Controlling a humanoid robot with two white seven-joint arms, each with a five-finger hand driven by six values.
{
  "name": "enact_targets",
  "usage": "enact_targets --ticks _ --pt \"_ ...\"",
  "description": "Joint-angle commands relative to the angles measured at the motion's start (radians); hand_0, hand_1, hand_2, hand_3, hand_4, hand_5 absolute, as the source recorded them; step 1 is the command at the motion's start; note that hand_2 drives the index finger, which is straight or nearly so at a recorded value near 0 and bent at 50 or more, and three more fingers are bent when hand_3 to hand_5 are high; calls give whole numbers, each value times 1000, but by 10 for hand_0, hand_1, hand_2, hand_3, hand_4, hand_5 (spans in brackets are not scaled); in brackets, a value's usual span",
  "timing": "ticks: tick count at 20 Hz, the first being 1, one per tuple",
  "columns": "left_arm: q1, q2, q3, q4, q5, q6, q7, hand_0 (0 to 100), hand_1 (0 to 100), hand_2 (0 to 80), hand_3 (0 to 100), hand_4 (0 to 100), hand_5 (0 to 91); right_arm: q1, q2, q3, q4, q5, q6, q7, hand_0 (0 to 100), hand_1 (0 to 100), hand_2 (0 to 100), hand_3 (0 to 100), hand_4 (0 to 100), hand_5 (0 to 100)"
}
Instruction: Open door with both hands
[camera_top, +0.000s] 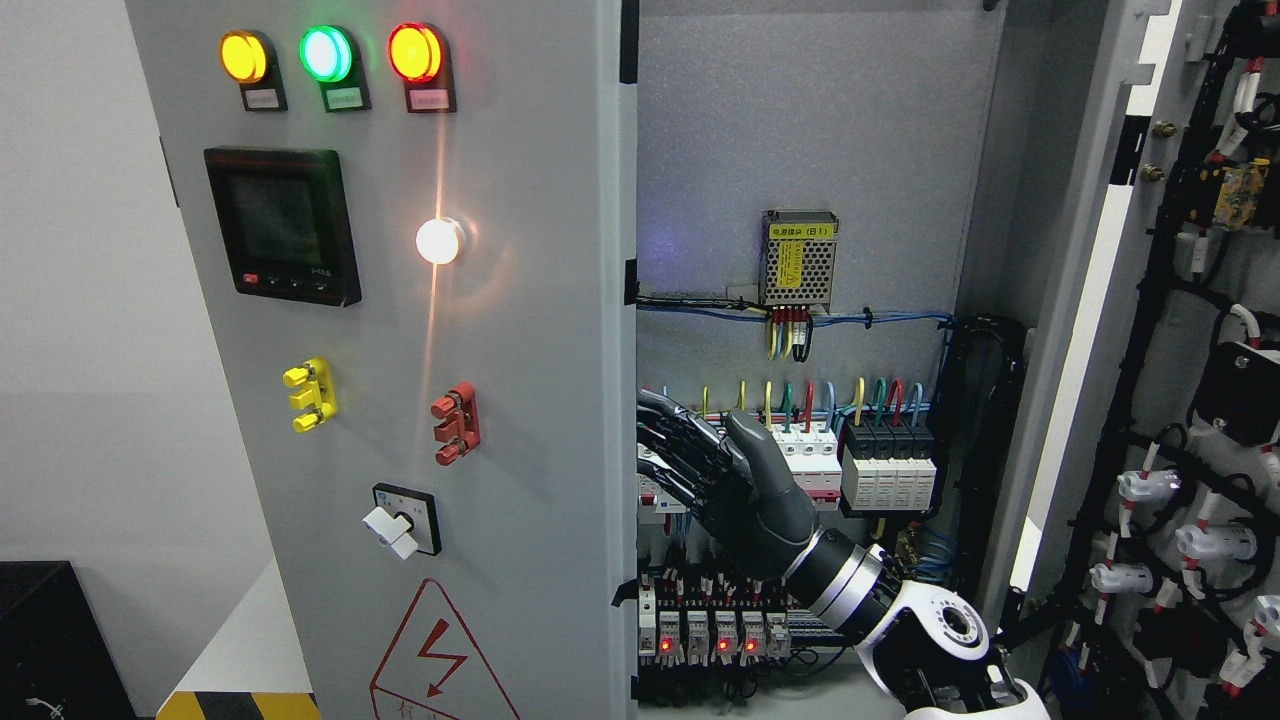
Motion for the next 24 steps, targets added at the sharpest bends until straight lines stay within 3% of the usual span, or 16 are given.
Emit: enact_targets --ticks 1,5,13,19,24 --pt "0 0 0 -29 0 0 0 0 0 0 0 0 0 7 14 8 -40 -80 2 1 194 0 0 0 0 0" --pt "0 0 -1 -29 0 0 0 0 0 0 0 0 0 16 6 15 -60 -80 3 2 193 0 0 0 0 0" --pt "0 0 0 -29 0 0 0 0 0 0 0 0 0 53 -8 100 -130 -83 0 4 193 0 0 0 0 0" --pt "0 0 0 -29 0 0 0 0 0 0 0 0 0 68 -8 121 -141 -103 3 43 193 0 0 0 0 0" --pt "0 0 0 -29 0 0 0 0 0 0 0 0 0 96 -17 187 -150 -103 29 45 193 0 0 0 0 0"
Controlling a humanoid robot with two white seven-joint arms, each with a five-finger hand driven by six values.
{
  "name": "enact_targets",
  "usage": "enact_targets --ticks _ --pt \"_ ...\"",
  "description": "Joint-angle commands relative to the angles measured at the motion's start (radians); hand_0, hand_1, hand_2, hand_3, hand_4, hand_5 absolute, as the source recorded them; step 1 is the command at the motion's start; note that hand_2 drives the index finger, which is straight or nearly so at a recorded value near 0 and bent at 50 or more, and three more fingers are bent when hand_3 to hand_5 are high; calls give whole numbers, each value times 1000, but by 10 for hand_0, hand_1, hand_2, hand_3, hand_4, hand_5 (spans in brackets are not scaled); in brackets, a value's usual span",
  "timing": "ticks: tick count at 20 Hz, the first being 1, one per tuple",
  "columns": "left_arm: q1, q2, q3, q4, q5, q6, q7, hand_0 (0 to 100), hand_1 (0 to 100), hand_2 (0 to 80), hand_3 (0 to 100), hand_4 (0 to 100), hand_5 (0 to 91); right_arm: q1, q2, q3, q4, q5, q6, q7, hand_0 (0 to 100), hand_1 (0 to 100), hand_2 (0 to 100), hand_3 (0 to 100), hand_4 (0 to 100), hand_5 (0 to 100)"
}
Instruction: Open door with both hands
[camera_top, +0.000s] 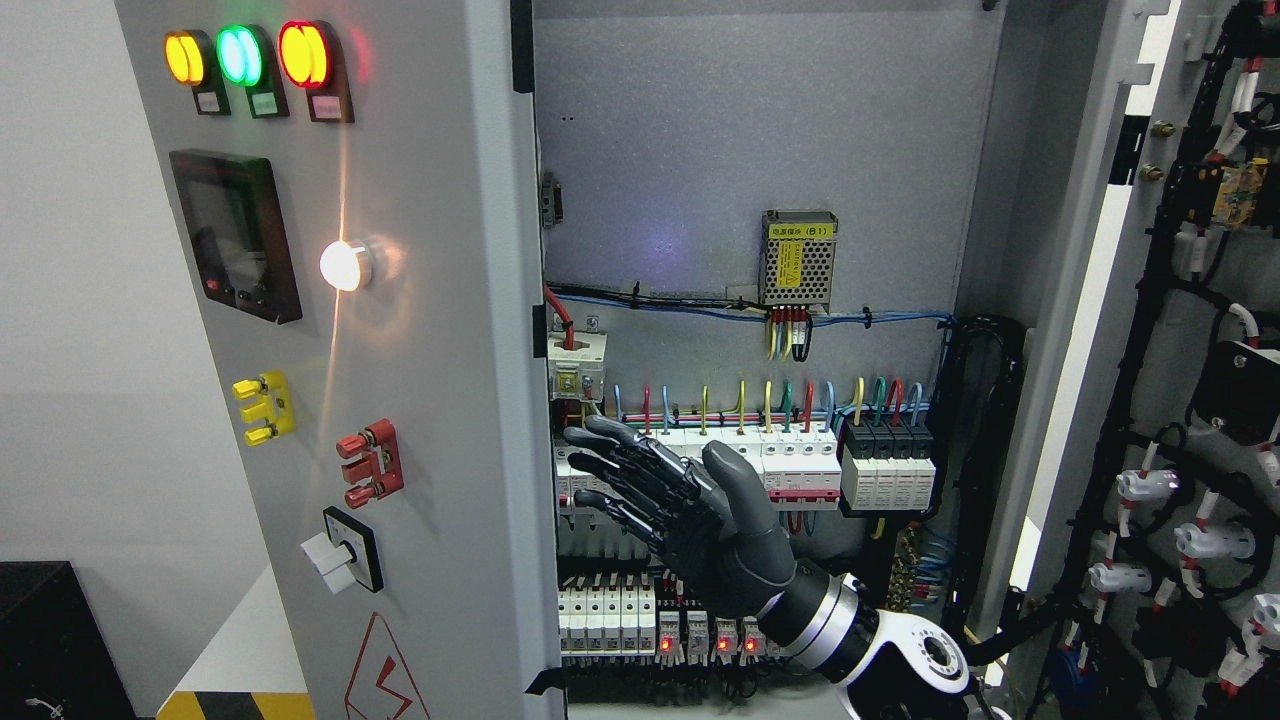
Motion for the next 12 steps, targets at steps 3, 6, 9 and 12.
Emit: enact_targets --ticks 3,6,9,12 --pt "0 0 0 -29 0 0 0 0 0 0 0 0 0 30 -20 104 -40 -21 44 37 193 0 0 0 0 0" --pt "0 0 0 -29 0 0 0 0 0 0 0 0 0 32 -31 104 -39 -41 53 80 193 0 0 0 0 0" --pt "0 0 0 -29 0 0 0 0 0 0 0 0 0 50 -51 106 -39 -41 53 86 194 0 0 0 0 0" --pt "0 0 0 -29 0 0 0 0 0 0 0 0 0 73 -67 144 -40 -41 53 89 194 0 0 0 0 0"
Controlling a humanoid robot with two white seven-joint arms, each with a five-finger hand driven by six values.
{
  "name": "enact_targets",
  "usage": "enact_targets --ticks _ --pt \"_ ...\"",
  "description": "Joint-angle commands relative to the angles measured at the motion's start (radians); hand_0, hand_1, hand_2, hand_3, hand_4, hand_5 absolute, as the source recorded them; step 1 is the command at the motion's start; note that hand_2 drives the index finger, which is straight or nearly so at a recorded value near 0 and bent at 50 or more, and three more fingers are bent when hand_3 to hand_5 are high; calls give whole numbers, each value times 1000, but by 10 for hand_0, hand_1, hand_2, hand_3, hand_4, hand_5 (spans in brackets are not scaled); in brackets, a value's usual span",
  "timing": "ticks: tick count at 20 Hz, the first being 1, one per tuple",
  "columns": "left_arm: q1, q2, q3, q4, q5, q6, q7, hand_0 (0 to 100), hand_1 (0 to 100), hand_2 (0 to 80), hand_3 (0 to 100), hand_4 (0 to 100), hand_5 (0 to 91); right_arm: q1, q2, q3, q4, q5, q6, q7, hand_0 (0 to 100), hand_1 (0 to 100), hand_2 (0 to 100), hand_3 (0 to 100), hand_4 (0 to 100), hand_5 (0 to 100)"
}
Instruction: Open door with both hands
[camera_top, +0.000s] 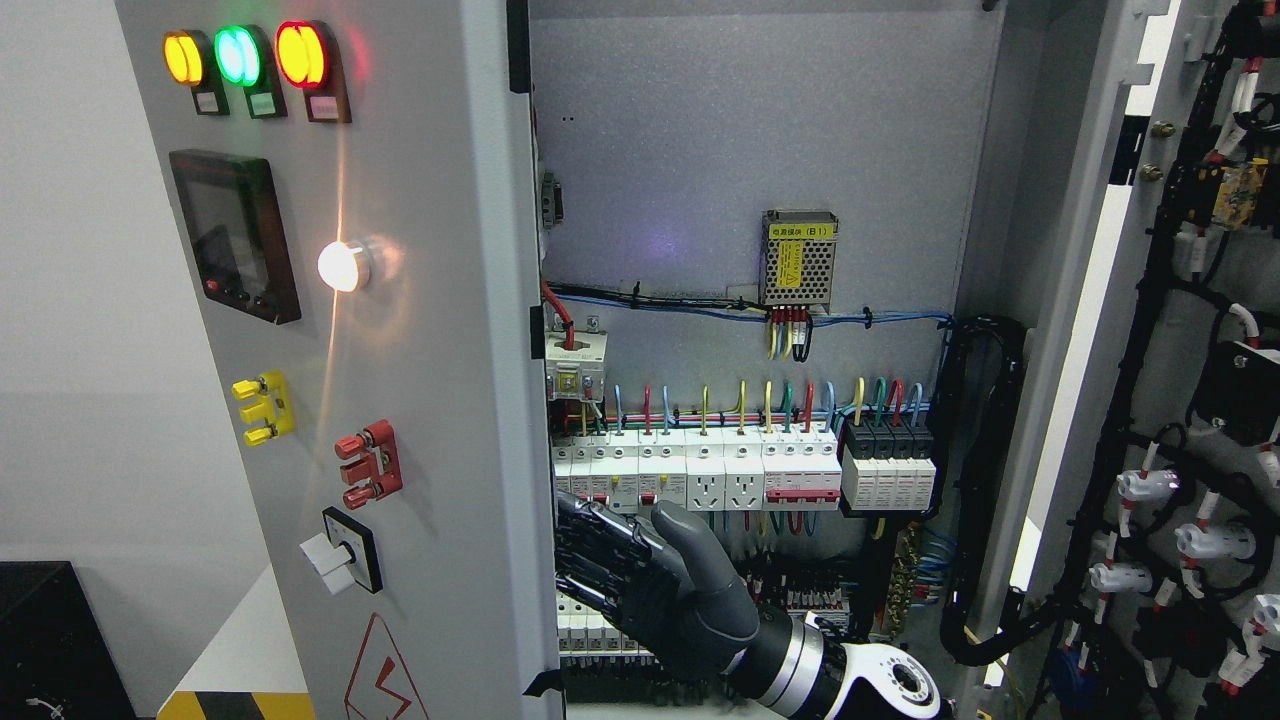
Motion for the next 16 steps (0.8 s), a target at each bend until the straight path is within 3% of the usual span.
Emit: enact_targets --ticks 1,5,16 --pt "0 0 1 -29 0 0 0 0 0 0 0 0 0 40 -64 75 -16 -8 2 7 194 0 0 0 0 0" --pt "0 0 1 -29 0 0 0 0 0 0 0 0 0 56 -84 97 -28 -8 -1 55 194 0 0 0 0 0" --pt "0 0 1 -29 0 0 0 0 0 0 0 0 0 70 -87 202 -46 -6 -1 58 194 0 0 0 0 0"
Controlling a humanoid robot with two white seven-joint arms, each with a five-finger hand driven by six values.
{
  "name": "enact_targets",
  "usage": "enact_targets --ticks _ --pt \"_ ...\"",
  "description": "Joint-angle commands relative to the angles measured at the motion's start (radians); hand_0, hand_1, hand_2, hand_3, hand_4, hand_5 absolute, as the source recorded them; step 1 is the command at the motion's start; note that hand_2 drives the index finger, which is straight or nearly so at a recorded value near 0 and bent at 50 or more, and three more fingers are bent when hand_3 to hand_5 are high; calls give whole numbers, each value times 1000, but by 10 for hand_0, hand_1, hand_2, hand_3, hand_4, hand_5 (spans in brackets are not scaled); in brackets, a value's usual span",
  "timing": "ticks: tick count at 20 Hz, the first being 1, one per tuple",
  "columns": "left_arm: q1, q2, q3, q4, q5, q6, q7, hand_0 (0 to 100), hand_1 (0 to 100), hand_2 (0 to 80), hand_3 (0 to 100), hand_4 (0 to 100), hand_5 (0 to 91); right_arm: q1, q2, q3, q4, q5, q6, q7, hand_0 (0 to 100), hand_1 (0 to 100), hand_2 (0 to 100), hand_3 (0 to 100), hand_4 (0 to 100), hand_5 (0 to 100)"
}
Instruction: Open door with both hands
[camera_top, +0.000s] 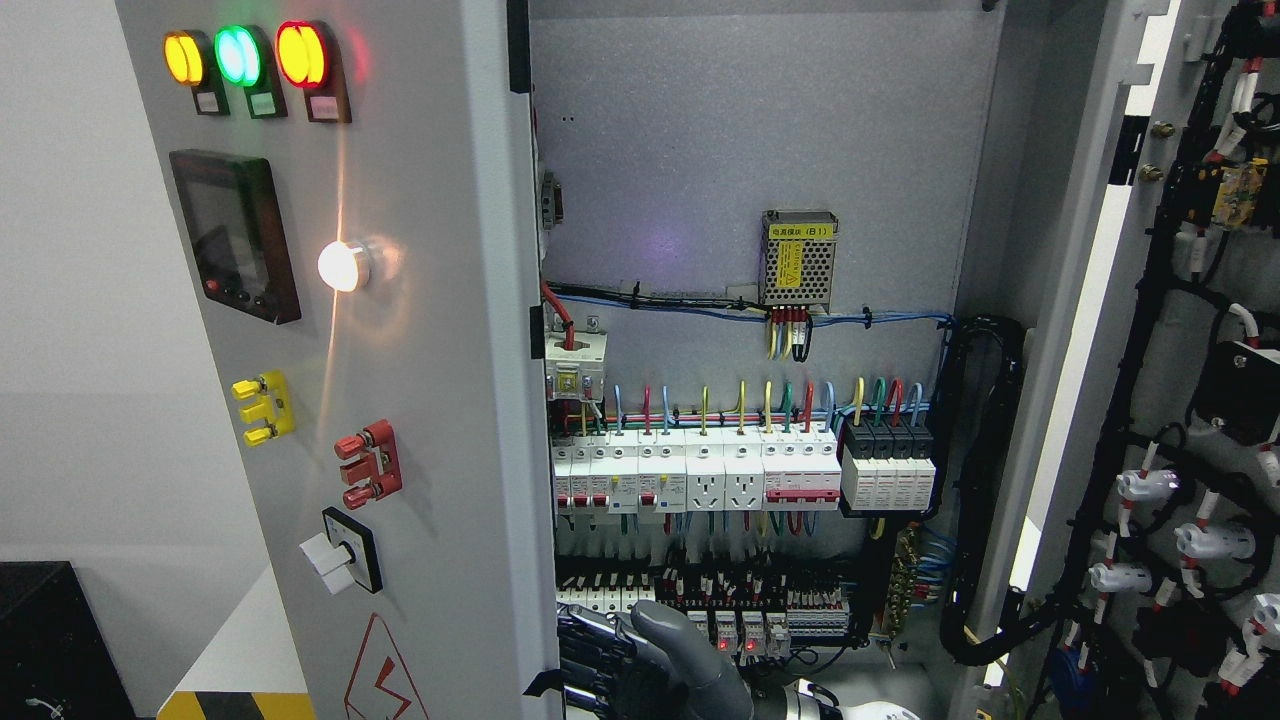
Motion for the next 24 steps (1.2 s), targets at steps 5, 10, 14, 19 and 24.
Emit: enact_targets --ticks 5,10,14,19,24 --pt "0 0 -1 -29 0 0 0 0 0 0 0 0 0 4 -22 114 -20 -2 -1 7 194 0 0 0 0 0" --pt "0 0 0 -31 0 0 0 0 0 0 0 0 0 4 -18 141 -31 -2 -1 7 194 0 0 0 0 0" --pt "0 0 -1 -29 0 0 0 0 0 0 0 0 0 2 -13 145 -38 -2 -1 7 194 0 0 0 0 0" --pt "0 0 0 -29 0 0 0 0 0 0 0 0 0 -7 -4 168 -37 1 1 -1 194 0 0 0 0 0" --pt "0 0 0 -29 0 0 0 0 0 0 0 0 0 -19 17 196 -29 8 1 -6 194 0 0 0 0 0"
